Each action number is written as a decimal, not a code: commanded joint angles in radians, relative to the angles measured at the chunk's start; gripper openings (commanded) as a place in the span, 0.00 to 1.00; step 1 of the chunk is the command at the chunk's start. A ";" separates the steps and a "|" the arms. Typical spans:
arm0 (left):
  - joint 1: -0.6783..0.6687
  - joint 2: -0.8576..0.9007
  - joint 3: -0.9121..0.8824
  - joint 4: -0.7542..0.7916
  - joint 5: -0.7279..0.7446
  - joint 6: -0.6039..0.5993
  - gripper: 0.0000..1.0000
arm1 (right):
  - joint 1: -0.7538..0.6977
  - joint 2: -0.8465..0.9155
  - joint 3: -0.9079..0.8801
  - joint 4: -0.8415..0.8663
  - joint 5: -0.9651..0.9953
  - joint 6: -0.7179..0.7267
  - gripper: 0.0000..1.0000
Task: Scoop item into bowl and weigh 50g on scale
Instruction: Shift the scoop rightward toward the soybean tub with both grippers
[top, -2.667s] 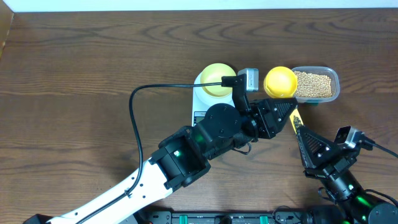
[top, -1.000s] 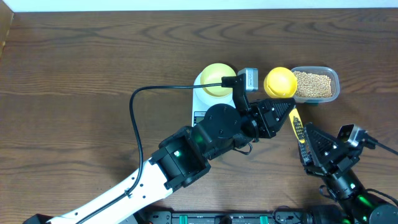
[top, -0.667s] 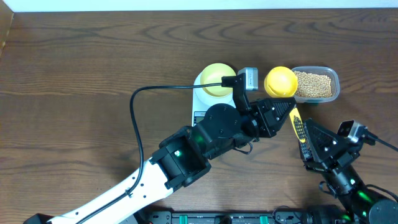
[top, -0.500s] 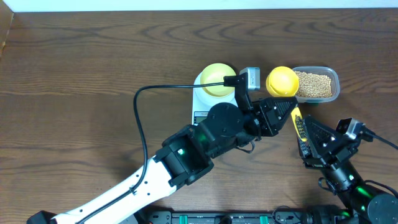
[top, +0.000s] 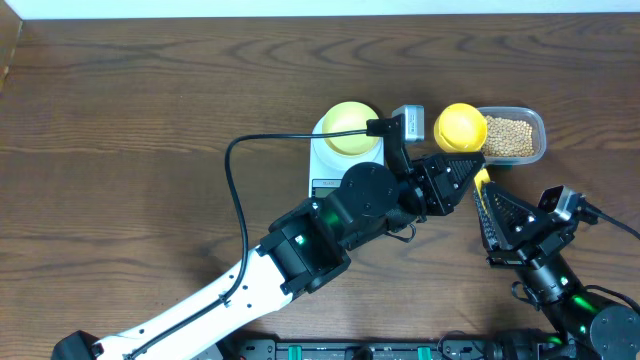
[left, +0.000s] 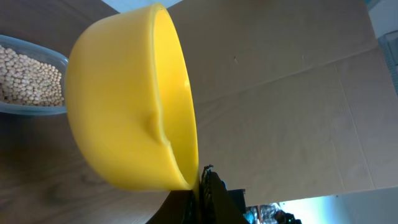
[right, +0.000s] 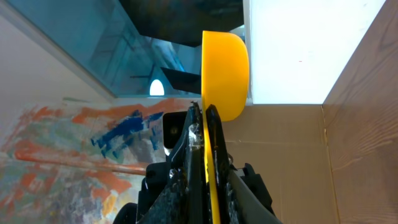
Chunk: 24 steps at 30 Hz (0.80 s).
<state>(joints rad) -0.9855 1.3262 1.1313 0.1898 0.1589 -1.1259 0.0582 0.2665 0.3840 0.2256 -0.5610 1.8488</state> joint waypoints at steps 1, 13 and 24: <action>-0.004 0.003 -0.002 0.006 0.013 0.006 0.08 | 0.002 0.002 0.009 0.003 0.005 -0.001 0.17; -0.005 0.021 -0.002 0.010 0.039 -0.002 0.07 | 0.002 0.002 0.009 0.003 0.006 -0.001 0.08; -0.005 0.021 -0.002 0.014 0.040 -0.002 0.07 | 0.002 0.002 0.009 -0.005 0.028 -0.002 0.04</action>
<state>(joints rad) -0.9855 1.3392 1.1313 0.2031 0.1818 -1.1263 0.0582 0.2672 0.3840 0.2180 -0.5579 1.8515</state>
